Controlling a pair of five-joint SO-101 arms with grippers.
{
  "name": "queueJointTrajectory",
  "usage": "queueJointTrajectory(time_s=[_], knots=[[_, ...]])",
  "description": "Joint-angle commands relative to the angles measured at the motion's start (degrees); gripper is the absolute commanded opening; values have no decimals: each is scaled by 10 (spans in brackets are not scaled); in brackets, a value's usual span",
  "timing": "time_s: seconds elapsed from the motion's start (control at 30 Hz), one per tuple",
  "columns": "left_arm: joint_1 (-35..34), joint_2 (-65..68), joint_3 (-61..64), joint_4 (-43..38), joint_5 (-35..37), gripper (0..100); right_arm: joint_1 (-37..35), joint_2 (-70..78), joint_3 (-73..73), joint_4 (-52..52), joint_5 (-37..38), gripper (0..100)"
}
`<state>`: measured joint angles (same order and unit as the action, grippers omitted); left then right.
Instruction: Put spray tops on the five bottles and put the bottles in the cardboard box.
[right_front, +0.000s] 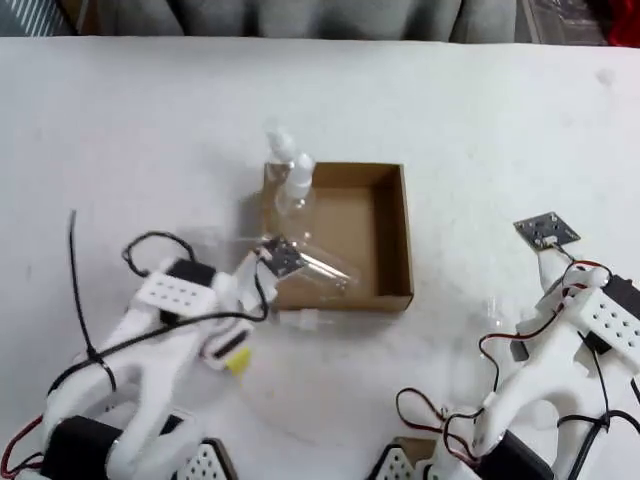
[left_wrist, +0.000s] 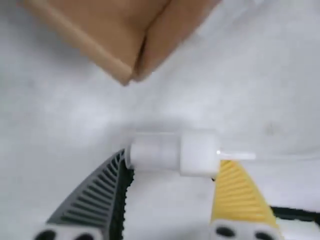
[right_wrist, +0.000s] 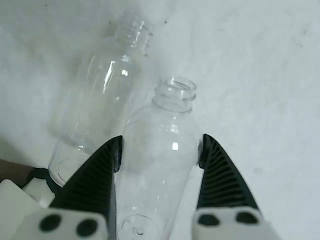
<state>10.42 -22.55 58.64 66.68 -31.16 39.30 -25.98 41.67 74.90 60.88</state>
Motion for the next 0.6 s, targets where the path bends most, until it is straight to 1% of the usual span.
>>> queueJointTrajectory(time_s=[0.0, 0.17, 0.2, 0.37, 0.43, 0.57], knots=[[-45, 1, -50, 8, -167, 20, -8, -18, -7, 1, 6, 16], [-48, 1, -69, 10, -287, 24, -8, -18, -7, 1, 7, 16], [-48, 1, -69, 11, -299, 24, -8, -18, -7, 1, 7, 16], [-61, 2, -67, 12, -305, 40, -8, -18, -7, 1, 7, 16], [-78, 2, -70, 25, -305, 92, -8, -18, -7, 1, 7, 16], [-108, 2, -85, 51, -305, 253, -8, -18, -7, 1, 7, 16]])
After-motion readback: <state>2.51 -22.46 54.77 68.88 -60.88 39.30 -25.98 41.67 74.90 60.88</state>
